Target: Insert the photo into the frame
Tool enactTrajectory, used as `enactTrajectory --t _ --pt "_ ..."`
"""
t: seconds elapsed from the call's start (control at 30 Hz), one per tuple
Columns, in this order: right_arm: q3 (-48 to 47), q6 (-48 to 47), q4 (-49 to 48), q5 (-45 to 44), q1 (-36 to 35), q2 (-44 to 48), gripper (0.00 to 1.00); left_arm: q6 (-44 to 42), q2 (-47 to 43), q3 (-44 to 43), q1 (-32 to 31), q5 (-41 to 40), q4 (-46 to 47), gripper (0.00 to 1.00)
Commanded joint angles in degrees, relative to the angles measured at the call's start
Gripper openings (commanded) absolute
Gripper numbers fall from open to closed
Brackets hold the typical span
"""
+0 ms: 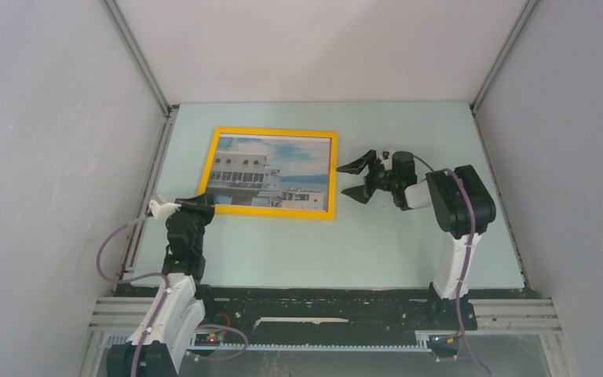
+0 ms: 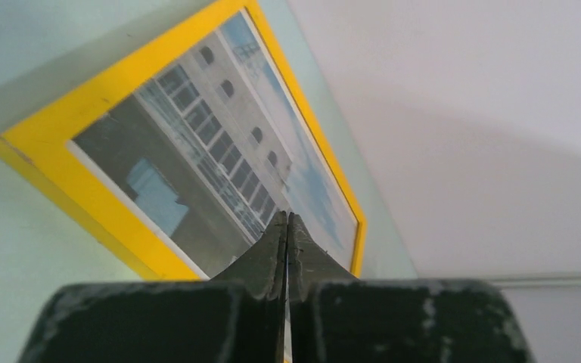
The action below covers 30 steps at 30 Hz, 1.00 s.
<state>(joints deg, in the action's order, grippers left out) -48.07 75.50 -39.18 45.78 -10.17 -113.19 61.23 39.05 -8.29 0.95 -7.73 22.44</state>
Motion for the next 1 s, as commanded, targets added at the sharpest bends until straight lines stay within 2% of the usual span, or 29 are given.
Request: enactTrajectory --t 0.0,0.03,0.1,0.13,0.2,0.3,0.37,0.47,0.53,0.7,0.83,0.97 --pt "-2.04 0.93 -7.52 0.49 -1.20 -2.36 0.99 -2.11 -0.80 -1.62 3.15 -0.67 -5.15 0.05" --pt "-2.60 -2.13 -3.74 0.39 -0.96 -2.19 0.99 -3.82 -0.55 -3.51 3.16 0.17 -6.56 0.15" --pt "-5.21 -11.79 8.34 -1.00 -0.90 -1.47 0.99 -7.45 1.03 -8.89 3.12 4.42 -13.22 0.43" --pt "-6.85 -16.72 14.29 -2.26 -1.24 -1.55 0.99 -9.08 1.98 -12.15 3.17 6.51 -17.09 0.53" --pt "-10.72 -24.19 23.75 -4.83 -2.16 -2.41 0.98 -12.80 3.46 -17.69 3.23 12.16 -24.21 0.62" --pt "-17.26 -33.87 36.53 -12.05 -3.85 -4.05 0.96 -15.78 2.43 -21.26 3.13 19.60 -28.04 0.78" --pt "-21.62 -37.23 44.31 -16.85 -5.56 -5.59 0.94 -17.80 1.28 -24.01 3.18 23.90 -31.72 0.82" --pt "-27.16 -38.74 49.16 -19.26 -7.41 -8.31 0.84 -19.93 -0.46 -27.25 3.16 29.08 -34.70 0.87" --pt "-29.80 -38.65 50.45 -20.22 -8.79 -9.85 0.78 -20.28 -1.44 -28.34 3.18 31.26 -34.74 0.88" --pt "-34.30 -37.80 52.29 -23.97 -13.83 -12.11 0.69 -21.07 -2.31 -29.87 3.10 34.54 -35.18 0.90" --pt "-36.37 -33.07 49.10 -23.67 -16.26 -13.60 0.66 -21.08 -2.49 -29.94 2.92 36.63 -35.18 0.91" --pt "-42.81 -30.97 50.41 -24.25 -19.58 -16.80 0.65 -21.93 -2.31 -30.51 2.34 39.66 -35.08 0.93"
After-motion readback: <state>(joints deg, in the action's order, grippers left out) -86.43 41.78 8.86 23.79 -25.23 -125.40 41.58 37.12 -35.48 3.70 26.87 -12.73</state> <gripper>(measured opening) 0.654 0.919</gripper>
